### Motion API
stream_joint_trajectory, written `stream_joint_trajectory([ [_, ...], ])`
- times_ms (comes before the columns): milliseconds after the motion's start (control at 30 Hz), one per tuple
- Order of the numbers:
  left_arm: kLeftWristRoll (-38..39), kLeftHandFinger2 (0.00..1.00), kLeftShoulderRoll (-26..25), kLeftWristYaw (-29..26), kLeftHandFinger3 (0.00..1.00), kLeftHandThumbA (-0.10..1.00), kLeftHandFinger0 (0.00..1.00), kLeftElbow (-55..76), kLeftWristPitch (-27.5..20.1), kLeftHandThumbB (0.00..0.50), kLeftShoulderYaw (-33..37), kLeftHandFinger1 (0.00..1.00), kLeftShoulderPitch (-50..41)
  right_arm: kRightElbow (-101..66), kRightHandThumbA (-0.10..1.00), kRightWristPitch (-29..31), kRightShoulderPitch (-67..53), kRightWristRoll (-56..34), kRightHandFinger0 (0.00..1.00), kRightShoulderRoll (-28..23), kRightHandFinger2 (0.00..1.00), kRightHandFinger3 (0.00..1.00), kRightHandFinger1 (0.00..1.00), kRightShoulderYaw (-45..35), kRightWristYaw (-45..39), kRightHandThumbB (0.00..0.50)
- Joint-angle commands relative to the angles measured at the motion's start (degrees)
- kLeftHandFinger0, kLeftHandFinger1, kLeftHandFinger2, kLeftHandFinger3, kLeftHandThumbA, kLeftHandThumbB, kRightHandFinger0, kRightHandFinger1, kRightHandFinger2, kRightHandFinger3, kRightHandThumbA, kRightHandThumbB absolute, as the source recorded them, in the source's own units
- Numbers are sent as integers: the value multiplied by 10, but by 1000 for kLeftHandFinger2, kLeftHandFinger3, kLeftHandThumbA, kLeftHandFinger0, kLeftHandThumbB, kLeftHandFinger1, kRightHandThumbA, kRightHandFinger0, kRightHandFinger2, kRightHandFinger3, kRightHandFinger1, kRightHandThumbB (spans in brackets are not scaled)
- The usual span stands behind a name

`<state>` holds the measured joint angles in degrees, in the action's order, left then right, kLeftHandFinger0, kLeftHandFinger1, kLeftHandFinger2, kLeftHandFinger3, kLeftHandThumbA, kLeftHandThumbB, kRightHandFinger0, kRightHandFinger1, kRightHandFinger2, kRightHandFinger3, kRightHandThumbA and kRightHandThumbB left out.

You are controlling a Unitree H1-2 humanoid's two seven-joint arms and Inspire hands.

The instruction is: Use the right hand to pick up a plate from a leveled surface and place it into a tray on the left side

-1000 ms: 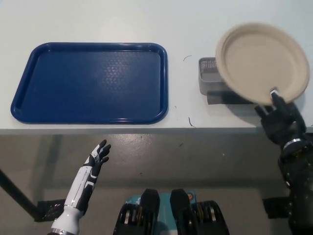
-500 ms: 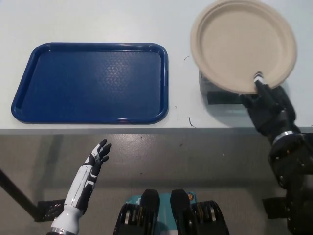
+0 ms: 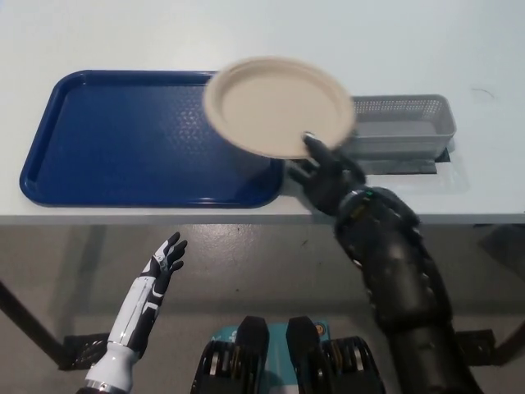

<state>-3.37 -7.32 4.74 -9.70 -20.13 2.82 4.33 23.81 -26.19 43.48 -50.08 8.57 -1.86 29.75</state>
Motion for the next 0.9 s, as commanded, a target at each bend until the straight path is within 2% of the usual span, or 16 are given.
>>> stream_joint_trajectory([
  [0, 9, 1000, -7, 7, 1000, 1000, 1000, 11, -13, 119, -2, 1000, 11, 56, -100, 38, 73, 54, 0, 21, 700, 1000, 200, -7, -52, 60],
  [133, 13, 1000, -6, 9, 1000, 1000, 1000, 13, -12, 120, -2, 1000, 10, 137, -100, 62, 119, 74, 0, 37, 729, 993, 193, -21, -60, 57],
  [167, 14, 1000, -7, 10, 1000, 1000, 1000, 13, -13, 121, -2, 1000, 9, 154, -100, 69, 127, 78, 0, 40, 735, 925, 191, -24, -65, 57],
  [200, 13, 1000, -7, 10, 1000, 1000, 1000, 13, -12, 127, -2, 1000, 9, 167, -100, 75, 134, 81, 0, 42, 746, 714, 192, -25, -68, 63],
  [233, 10, 1000, -7, 8, 1000, 1000, 1000, 14, -11, 129, -2, 1000, 9, 197, -100, 86, 150, 90, 0, 46, 768, 682, 214, -28, -73, 64],
  [267, 9, 1000, -7, 8, 1000, 1000, 1000, 14, -11, 130, -2, 1000, 9, 207, -100, 90, 155, 95, 0, 48, 786, 725, 235, -32, -76, 64],
  [333, 8, 1000, -8, 8, 1000, 1000, 1000, 13, -14, 127, -1, 1000, 9, 255, -100, 110, 180, 109, 0, 54, 788, 967, 286, -34, -88, 73],
  [367, 9, 1000, -7, 9, 1000, 1000, 1000, 13, -13, 128, -1, 1000, 10, 275, -100, 120, 191, 114, 0, 56, 805, 1000, 306, -37, -92, 76],
  [467, 9, 1000, -8, 10, 1000, 1000, 1000, 14, -13, 138, 0, 1000, 10, 333, -100, 143, 221, 135, 0, 61, 814, 1000, 334, -40, -98, 102],
  [633, 14, 1000, -9, 16, 1000, 1000, 1000, 18, -7, 128, 1, 1000, 10, 419, -100, 175, 271, 162, 0, 69, 874, 1000, 360, -45, -103, 73],
  [700, 11, 1000, -9, 16, 1000, 1000, 1000, 19, -6, 129, 1, 1000, 12, 438, -100, 183, 283, 177, 0, 70, 832, 1000, 385, -39, -112, 129],
  [733, 12, 1000, -9, 17, 1000, 1000, 1000, 19, -5, 128, 1, 1000, 12, 446, -100, 183, 289, 183, 0, 70, 829, 1000, 382, -38, -113, 141],
  [767, 14, 1000, -8, 18, 1000, 1000, 1000, 18, -6, 122, 1, 1000, 13, 456, -100, 170, 298, 187, 5, 69, 873, 1000, 413, -37, -115, 204],
  [800, 15, 1000, -8, 19, 1000, 1000, 1000, 19, -4, 122, 1, 1000, 13, 462, 67, 156, 304, 188, 74, 66, 952, 1000, 524, -35, -138, 200],
  [833, 15, 1000, -9, 19, 1000, 1000, 1000, 20, -3, 124, 1, 1000, 13, 467, 453, 127, 310, 190, 579, 60, 1000, 1000, 1000, -27, -178, 290],
  [867, 12, 1000, -9, 19, 1000, 1000, 1000, 20, -4, 126, 1, 1000, 13, 466, 656, 116, 309, 204, 939, 54, 1000, 1000, 1000, -11, -215, 322],
])
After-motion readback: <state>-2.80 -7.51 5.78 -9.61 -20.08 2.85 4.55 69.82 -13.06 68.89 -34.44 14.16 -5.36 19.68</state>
